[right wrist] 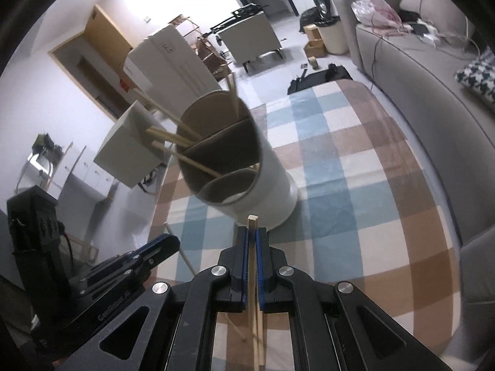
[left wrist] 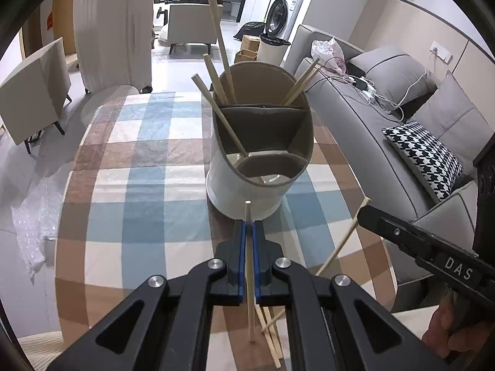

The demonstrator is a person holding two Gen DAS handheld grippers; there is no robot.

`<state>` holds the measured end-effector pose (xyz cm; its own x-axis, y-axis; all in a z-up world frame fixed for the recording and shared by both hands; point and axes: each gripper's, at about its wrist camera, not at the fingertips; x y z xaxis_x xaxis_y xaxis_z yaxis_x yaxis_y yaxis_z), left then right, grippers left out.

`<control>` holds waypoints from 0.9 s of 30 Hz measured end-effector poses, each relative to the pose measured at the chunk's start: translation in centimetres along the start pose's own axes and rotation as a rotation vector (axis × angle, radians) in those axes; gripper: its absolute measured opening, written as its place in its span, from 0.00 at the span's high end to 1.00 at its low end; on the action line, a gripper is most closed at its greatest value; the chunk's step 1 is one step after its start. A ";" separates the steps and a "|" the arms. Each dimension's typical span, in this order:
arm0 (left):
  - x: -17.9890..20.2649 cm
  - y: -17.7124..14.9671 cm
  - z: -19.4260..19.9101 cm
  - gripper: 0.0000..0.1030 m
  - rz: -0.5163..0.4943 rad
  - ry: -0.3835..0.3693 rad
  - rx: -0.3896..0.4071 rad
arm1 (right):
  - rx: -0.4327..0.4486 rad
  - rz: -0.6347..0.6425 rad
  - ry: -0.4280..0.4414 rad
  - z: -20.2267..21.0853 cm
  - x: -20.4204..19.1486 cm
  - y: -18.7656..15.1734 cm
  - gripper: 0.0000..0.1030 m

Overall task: Organize utensils
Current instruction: 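Raise both held chopsticks above the white utensil holder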

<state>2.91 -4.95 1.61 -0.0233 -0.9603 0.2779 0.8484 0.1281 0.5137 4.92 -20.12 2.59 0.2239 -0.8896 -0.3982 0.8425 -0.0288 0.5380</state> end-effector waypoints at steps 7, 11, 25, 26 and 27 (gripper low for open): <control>-0.3 -0.8 3.5 1.00 -0.021 -0.014 0.021 | 0.033 0.039 -0.029 2.0 -1.8 -1.4 0.97; 0.0 -0.9 4.9 1.00 -0.043 -0.014 0.039 | 0.062 0.058 -0.035 3.4 -2.6 -2.0 0.97; 1.0 -0.5 7.8 1.00 -0.102 -0.008 0.080 | 0.115 0.118 -0.072 5.9 -4.4 -3.6 0.97; 1.1 -0.4 8.1 1.00 -0.112 -0.008 0.084 | 0.123 0.119 -0.068 6.2 -4.5 -3.5 0.97; 1.2 -0.4 8.3 1.00 -0.117 -0.008 0.086 | 0.131 0.121 -0.070 6.5 -4.6 -3.4 0.97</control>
Point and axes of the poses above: each gripper's, at about its wrist camera, not at the fingertips, and z roughly against the way its jaws point, x to its right, y to its top, and after that the axes turned 3 degrees about z, right-handed
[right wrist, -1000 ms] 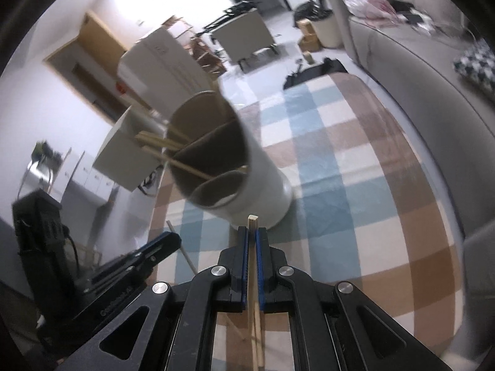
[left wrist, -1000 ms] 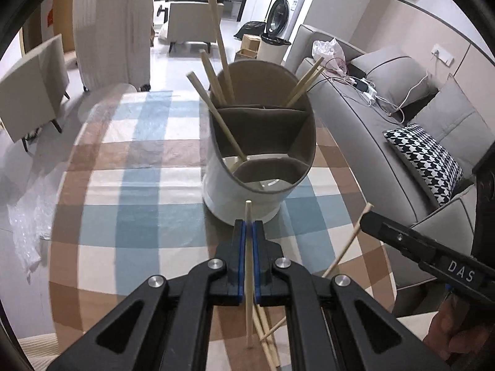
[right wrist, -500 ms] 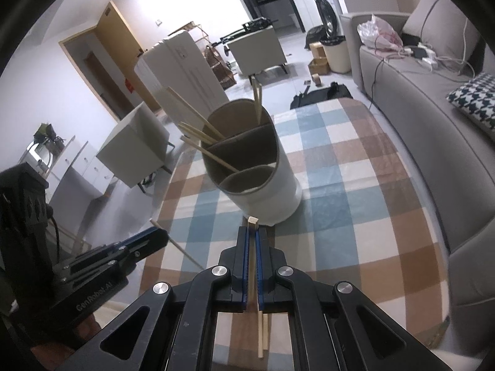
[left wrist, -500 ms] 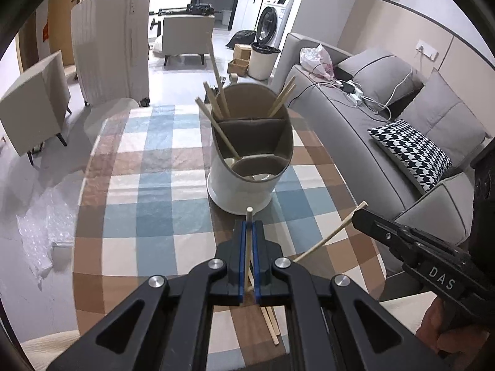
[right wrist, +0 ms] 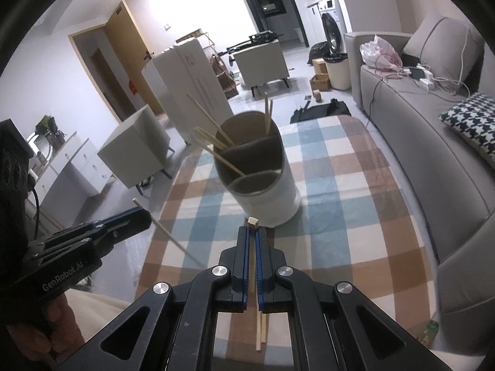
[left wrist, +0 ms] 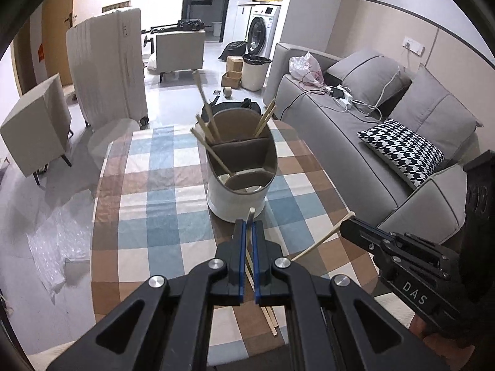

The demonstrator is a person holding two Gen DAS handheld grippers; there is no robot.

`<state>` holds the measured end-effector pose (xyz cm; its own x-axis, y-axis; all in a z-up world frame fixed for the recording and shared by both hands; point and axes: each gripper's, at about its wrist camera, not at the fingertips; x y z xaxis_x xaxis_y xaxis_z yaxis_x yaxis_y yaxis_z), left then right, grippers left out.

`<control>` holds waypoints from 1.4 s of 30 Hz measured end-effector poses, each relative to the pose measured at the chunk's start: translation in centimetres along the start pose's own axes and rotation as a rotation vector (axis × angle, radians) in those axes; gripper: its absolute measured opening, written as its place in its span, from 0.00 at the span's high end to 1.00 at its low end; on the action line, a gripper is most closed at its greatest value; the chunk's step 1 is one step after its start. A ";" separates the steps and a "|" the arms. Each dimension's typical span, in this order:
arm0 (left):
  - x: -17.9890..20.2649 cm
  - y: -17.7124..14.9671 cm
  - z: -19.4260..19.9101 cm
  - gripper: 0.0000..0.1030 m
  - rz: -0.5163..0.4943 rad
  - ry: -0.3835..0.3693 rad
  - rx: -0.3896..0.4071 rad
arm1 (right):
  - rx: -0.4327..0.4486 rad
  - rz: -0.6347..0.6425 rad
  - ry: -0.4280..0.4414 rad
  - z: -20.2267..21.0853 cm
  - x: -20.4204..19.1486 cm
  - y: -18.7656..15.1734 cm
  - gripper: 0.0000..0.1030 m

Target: Organize utensils

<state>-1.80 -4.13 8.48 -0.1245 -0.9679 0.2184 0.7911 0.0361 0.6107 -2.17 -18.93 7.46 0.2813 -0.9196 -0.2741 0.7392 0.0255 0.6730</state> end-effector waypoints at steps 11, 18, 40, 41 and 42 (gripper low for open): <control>-0.2 2.6 2.4 1.00 0.005 -0.043 0.026 | 0.059 0.057 -0.011 2.4 -0.9 2.7 1.00; -3.1 -0.5 -3.8 0.98 0.029 0.016 -0.170 | -0.070 -0.064 -0.004 -1.1 3.0 1.5 1.00; -3.4 -4.1 -20.8 0.57 -0.250 0.121 -0.440 | -0.336 -0.265 -0.019 -11.8 11.4 -1.4 0.70; -3.3 -4.1 -20.9 0.58 -0.252 0.111 -0.437 | -0.337 -0.265 -0.020 -11.8 11.4 -1.4 0.70; -3.2 -4.0 -21.0 0.60 -0.255 0.103 -0.439 | -0.334 -0.265 -0.017 -11.9 11.4 -1.3 0.70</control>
Point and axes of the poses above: each gripper's, at about its wrist camera, not at the fingertips, and z roughly against the way its jaws point, x to its right, y to its top, and after that the axes turned 3 degrees about z, right-handed
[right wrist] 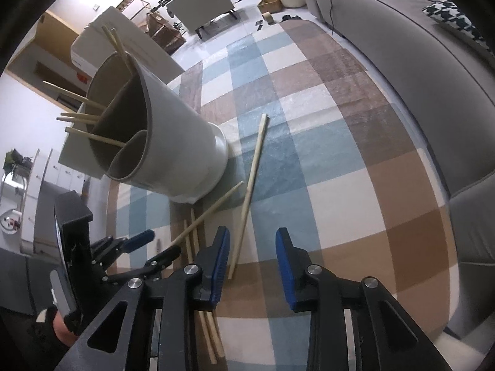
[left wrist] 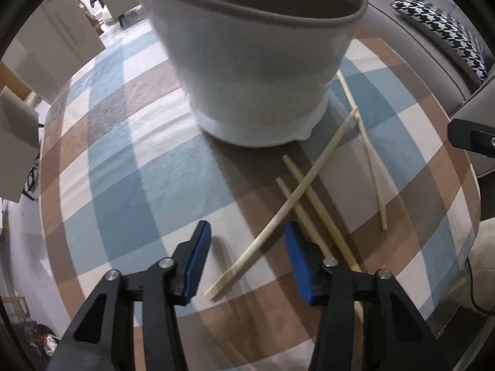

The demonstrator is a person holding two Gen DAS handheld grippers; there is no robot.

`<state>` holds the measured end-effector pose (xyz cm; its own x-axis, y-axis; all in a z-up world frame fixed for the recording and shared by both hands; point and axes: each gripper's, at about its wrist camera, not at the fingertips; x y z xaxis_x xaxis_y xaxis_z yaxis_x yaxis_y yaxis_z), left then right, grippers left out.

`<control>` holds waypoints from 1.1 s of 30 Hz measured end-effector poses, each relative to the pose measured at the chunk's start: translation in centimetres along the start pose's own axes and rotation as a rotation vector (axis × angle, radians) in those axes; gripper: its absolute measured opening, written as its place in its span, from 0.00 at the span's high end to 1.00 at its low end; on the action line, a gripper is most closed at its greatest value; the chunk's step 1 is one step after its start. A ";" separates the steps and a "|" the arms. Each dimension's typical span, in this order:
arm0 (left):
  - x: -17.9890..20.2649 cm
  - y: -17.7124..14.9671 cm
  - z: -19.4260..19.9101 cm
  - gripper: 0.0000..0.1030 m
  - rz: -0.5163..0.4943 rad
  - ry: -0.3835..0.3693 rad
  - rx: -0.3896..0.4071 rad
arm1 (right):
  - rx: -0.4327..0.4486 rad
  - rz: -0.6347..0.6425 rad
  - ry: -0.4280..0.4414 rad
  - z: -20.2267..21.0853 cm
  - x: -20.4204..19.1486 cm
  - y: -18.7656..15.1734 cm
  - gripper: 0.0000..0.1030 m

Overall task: Organize utensils
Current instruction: 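Lower both open tools to the chopsticks lying beside the holder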

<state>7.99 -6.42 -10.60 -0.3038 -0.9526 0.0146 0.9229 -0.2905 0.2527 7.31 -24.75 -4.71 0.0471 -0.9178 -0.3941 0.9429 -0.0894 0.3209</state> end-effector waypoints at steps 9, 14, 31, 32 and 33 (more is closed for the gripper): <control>0.5 -0.9 1.1 0.94 -0.035 -0.060 -0.016 | 0.000 0.031 -0.002 -0.2 -0.6 -0.1 0.67; -0.9 -3.8 2.2 0.95 -0.039 -0.071 -0.035 | -0.011 0.030 -0.017 -1.1 -0.7 0.1 0.67; -7.8 -7.8 7.6 0.44 0.088 -0.083 -0.012 | 0.038 0.084 -0.154 -8.3 0.1 9.5 0.67; -8.0 -7.8 7.8 0.44 0.086 -0.080 -0.009 | 0.036 0.088 -0.164 -8.5 0.1 9.8 0.68; -7.6 -7.8 7.7 0.44 0.085 -0.078 -0.013 | 0.031 0.094 -0.170 -8.8 0.0 10.2 0.70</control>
Point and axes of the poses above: each gripper's, at about its wrist camera, not at the fingertips, and z roughly against the way its jaws point, x to its right, y to its top, and after that the axes turned 3 degrees about z, right-handed
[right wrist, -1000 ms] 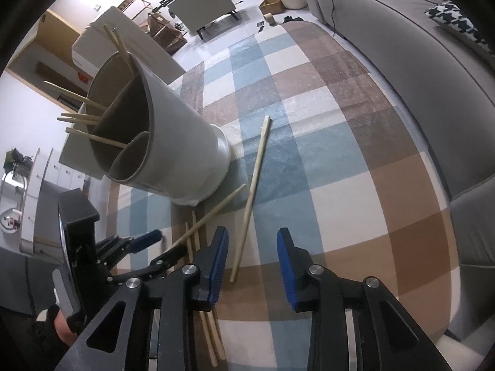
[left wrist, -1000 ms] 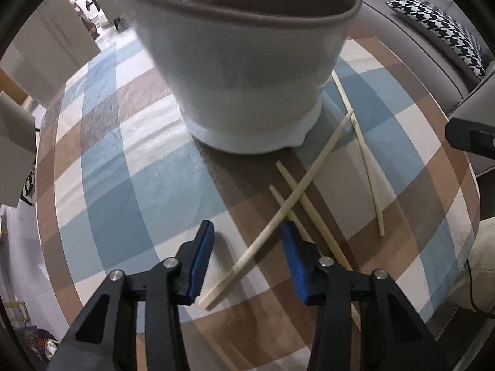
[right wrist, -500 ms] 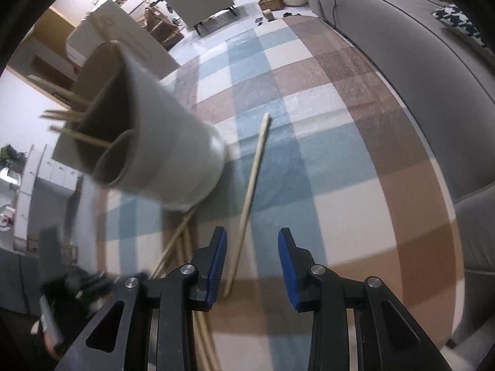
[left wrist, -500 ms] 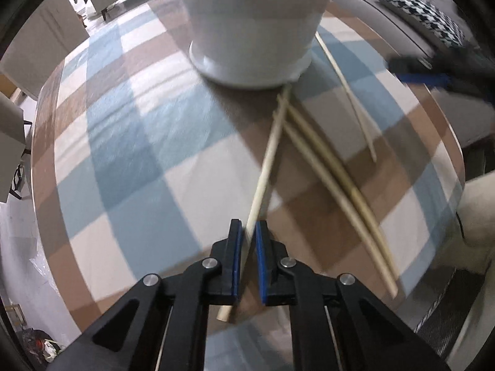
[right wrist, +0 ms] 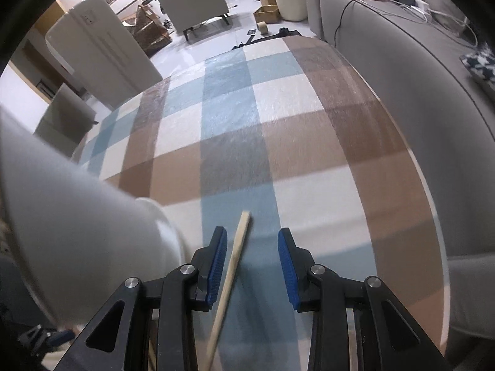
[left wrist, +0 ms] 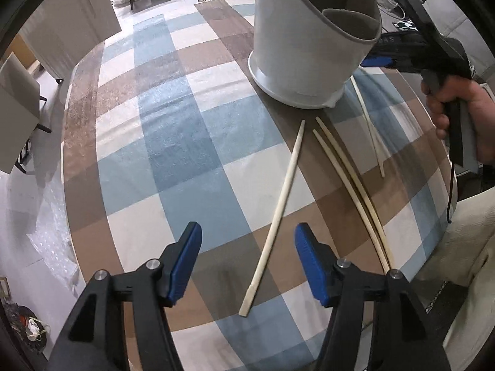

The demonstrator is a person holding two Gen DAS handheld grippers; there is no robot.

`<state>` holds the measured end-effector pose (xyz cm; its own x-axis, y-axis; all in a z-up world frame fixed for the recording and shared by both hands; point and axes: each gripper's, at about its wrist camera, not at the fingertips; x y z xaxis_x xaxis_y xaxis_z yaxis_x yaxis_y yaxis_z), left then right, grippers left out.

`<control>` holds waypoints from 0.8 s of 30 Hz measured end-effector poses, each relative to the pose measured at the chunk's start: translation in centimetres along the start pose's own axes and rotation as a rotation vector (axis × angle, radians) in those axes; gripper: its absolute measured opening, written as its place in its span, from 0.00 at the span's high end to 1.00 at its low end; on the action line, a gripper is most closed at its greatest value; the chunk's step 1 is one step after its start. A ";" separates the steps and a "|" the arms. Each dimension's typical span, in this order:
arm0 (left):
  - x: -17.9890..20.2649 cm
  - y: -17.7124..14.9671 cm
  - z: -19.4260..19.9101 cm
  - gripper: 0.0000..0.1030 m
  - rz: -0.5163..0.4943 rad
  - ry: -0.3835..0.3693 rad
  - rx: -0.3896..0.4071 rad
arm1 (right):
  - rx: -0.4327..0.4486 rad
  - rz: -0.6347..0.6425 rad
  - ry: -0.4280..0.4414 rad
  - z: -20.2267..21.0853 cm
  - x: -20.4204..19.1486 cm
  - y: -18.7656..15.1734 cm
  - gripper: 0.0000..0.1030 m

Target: Organize utensils

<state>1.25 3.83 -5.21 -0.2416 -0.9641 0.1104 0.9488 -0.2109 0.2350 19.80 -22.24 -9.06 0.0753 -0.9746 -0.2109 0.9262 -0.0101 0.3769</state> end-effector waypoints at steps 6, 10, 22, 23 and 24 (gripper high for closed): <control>2.8 -0.1 -1.2 0.44 -0.036 0.048 -0.006 | 0.001 0.042 -0.055 -1.0 -1.3 0.3 0.87; 2.1 0.4 -1.7 0.44 -0.007 0.053 -0.005 | 0.025 0.046 -0.075 -1.0 -1.7 0.0 0.95; 6.2 3.6 -3.7 0.44 -0.031 0.054 -0.017 | 0.013 -0.176 0.047 2.1 2.5 -1.9 0.95; 6.7 4.0 -3.8 0.44 -0.034 0.059 -0.009 | 0.008 -0.212 0.069 2.6 3.1 -2.4 0.95; 6.9 4.3 -3.9 0.44 -0.034 0.071 -0.007 | 0.003 -0.264 0.096 3.1 4.1 -3.0 0.95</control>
<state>4.41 -4.39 -7.19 -0.2588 -0.9653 0.0337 0.9419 -0.2445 0.2304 16.17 -26.90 -8.21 -0.1339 -0.9124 -0.3868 0.9172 -0.2619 0.3002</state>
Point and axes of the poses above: each gripper's, at about its wrist camera, not at the fingertips, and z roughly against the way its jaws point, x to its right, y to its top, and after that the axes turned 3 degrees about z, right-handed
